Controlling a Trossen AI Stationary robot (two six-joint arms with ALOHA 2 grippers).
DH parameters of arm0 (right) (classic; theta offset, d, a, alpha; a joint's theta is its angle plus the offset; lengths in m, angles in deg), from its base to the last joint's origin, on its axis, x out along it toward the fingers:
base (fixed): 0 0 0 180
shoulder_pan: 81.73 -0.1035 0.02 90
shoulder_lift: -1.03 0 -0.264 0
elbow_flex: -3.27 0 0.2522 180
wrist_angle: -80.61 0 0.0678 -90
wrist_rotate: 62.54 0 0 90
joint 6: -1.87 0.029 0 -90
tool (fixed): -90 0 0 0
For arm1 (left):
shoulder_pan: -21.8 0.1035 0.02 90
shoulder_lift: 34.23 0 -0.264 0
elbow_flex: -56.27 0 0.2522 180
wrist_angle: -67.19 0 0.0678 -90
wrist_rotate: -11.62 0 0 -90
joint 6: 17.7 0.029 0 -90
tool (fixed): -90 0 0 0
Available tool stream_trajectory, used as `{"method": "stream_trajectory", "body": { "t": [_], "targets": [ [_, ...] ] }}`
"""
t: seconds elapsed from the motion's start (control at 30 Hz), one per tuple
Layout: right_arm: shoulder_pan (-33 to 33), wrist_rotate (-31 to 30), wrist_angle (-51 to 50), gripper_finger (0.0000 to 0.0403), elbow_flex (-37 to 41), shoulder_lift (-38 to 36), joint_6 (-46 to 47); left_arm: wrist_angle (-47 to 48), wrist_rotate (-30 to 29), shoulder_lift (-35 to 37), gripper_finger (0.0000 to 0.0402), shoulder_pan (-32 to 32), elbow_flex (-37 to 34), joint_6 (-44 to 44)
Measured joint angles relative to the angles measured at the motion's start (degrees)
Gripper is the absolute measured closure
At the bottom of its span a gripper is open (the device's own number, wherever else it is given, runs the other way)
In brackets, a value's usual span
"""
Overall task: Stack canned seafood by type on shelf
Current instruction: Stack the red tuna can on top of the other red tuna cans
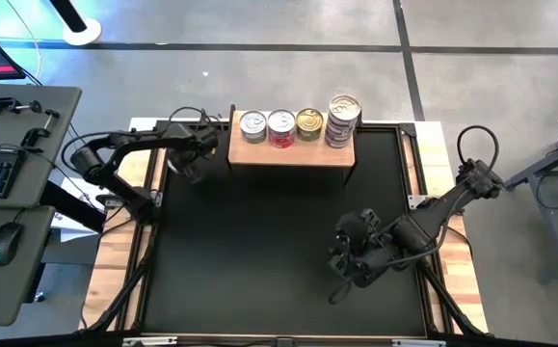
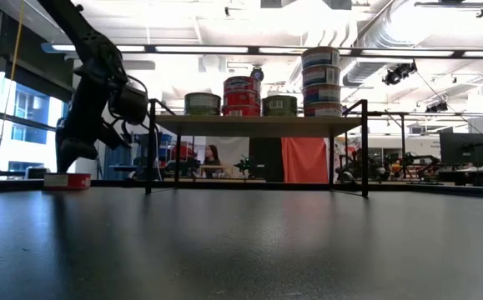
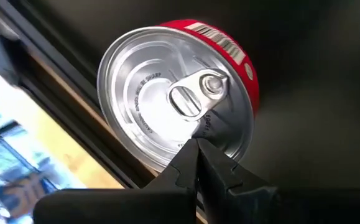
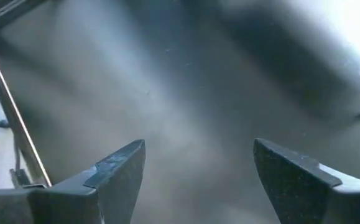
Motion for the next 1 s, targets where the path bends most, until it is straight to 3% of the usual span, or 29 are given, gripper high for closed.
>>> {"method": "stream_trajectory", "body": {
  "t": [0.17, 0.47, 0.73, 1.0],
  "targets": [
    [1.8, 0.0, 0.5, 0.0114, 0.0, 0.0, -2.9, 5.8, 5.0, 0.7, 0.0402, -3.9, 0.0, -9.7],
    [2.5, 0.5, 2.0, 0.0114, 0.0, 0.0, -9.1, 13.6, 21.5, 0.7, 0.0401, -9.8, -1.6, -22.9],
    [2.5, 0.6, 2.0, 0.0114, 0.0, 0.0, -12.8, 15.2, 28.6, 0.7, 0.0401, -18.7, -4.1, -31.5],
    [2.5, 0.6, 2.0, 0.0114, 0.0, 0.0, -13.3, 15.1, 33.6, 0.7, 0.0401, -31.8, -6.0, -40.0]
  ]
}}
